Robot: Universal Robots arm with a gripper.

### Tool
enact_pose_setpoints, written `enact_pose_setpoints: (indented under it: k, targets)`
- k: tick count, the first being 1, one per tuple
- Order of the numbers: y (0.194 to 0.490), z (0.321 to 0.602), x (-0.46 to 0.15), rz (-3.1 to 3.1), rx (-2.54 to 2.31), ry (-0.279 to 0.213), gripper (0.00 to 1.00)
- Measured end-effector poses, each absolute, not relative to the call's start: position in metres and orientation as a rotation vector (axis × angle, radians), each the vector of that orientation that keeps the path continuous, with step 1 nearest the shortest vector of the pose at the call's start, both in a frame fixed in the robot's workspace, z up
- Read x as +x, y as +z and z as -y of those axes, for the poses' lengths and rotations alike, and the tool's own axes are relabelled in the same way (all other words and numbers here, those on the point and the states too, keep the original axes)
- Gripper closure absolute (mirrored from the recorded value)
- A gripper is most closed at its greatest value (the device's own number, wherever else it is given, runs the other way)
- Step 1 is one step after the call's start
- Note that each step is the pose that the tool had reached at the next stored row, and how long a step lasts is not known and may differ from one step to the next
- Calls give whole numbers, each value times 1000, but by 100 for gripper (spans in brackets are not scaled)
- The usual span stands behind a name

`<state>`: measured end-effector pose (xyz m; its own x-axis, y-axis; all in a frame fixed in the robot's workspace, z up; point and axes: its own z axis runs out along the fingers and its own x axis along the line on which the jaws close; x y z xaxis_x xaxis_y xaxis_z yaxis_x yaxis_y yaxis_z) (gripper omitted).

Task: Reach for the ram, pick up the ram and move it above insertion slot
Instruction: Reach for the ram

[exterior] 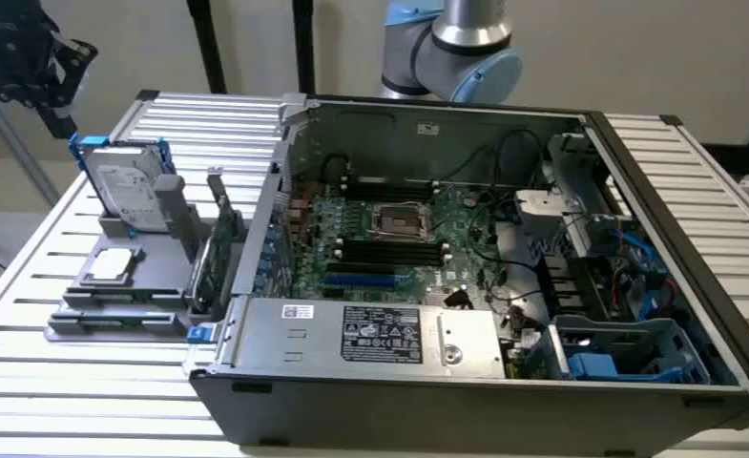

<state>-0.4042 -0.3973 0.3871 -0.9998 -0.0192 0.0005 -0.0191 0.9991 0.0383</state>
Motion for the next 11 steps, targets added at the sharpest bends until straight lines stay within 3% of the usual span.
enact_pose_setpoints:
  k: [11]
  targets:
    - [387,397,-404,3140,30,-60,89]
